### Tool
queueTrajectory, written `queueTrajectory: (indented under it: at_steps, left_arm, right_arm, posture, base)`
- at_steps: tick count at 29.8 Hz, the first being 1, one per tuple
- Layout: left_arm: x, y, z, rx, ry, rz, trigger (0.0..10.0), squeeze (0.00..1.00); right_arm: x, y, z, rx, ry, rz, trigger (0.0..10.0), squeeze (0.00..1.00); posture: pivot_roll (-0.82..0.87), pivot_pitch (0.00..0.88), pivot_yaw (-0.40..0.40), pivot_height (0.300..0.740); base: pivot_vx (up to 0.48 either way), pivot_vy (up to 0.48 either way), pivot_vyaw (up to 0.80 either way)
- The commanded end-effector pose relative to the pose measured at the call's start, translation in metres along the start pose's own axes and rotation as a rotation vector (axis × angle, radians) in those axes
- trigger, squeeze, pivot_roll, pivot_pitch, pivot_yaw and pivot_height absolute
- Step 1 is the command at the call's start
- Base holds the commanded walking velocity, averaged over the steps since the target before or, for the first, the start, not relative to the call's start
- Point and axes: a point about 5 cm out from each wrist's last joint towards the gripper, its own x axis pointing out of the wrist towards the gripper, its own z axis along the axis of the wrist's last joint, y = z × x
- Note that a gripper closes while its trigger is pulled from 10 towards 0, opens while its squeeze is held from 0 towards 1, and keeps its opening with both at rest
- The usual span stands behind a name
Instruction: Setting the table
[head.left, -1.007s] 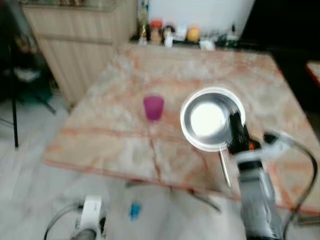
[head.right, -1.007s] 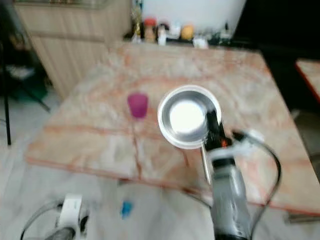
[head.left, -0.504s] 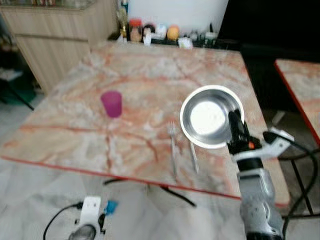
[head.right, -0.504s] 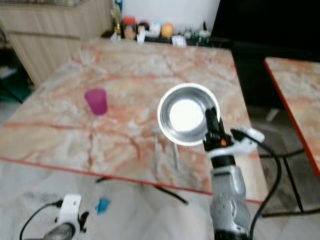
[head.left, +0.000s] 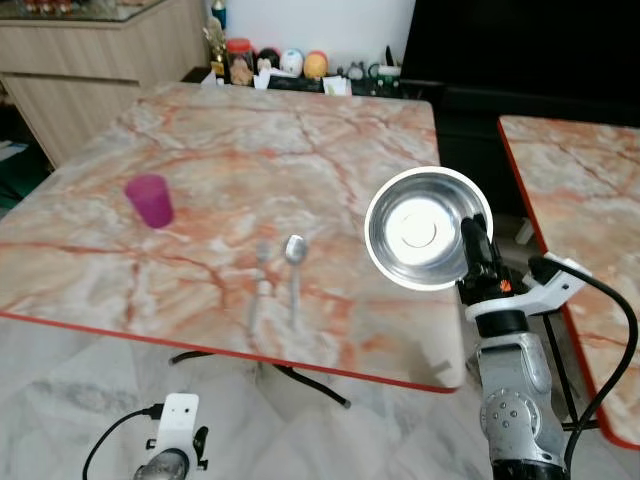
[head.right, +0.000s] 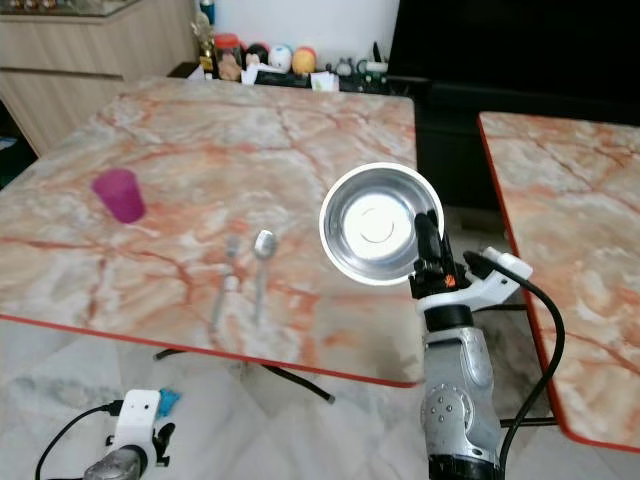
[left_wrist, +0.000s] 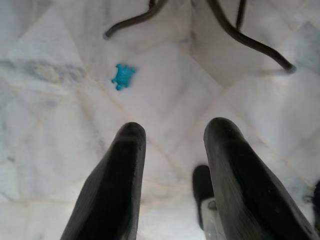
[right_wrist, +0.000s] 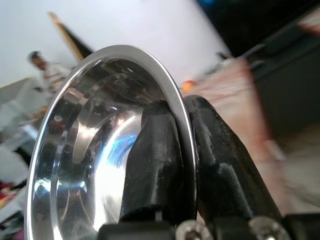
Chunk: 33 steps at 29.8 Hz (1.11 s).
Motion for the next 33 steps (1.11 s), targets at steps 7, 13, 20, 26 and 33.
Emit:
queueTrajectory:
  at_steps: [7,13,20,26,33]
  left_arm:
    - [-0.0011,-0.0049,-0.0048,0.016,0.015,-0.022,10.0,0.00]
    - [0.0002,-0.0057,-0.0001,0.017,0.003,-0.025,10.0,0.00]
    - [0.0007,-0.0059,0.0020,0.016,-0.002,-0.023,10.0,0.00]
    - [0.0003,-0.0060,0.0004,0.009,0.001,-0.019,10.0,0.00]
    - [0.0002,-0.0055,0.0000,0.004,0.002,-0.015,10.0,0.00]
  right_arm:
    - [0.0021,-0.0003,0.0076,-0.021,-0.042,-0.013,10.0,0.00]
    - [0.0042,-0.0015,0.0096,-0.024,-0.046,-0.017,10.0,0.00]
    - [0.0062,-0.0022,0.0113,-0.030,-0.046,-0.025,10.0,0.00]
    - [0.0068,-0.0027,0.0131,-0.036,-0.058,-0.029,10.0,0.00]
    - [0.0084,-0.0007,0.0119,-0.027,-0.055,-0.028,10.0,0.00]
  posture:
    - [-0.03,0.000,-0.003,0.740]
    - [-0.03,0.000,-0.001,0.740]
    - [-0.03,0.003,0.002,0.740]
    - [-0.02,0.014,0.002,0.740]
    - [-0.02,0.026,0.001,0.740]
  base:
    - [0.000,-0.403,0.00]
    - [0.000,-0.404,0.00]
    - [0.000,-0.401,-0.39]
    - [0.000,-0.401,-0.20]
    - [0.000,-0.400,0.00]
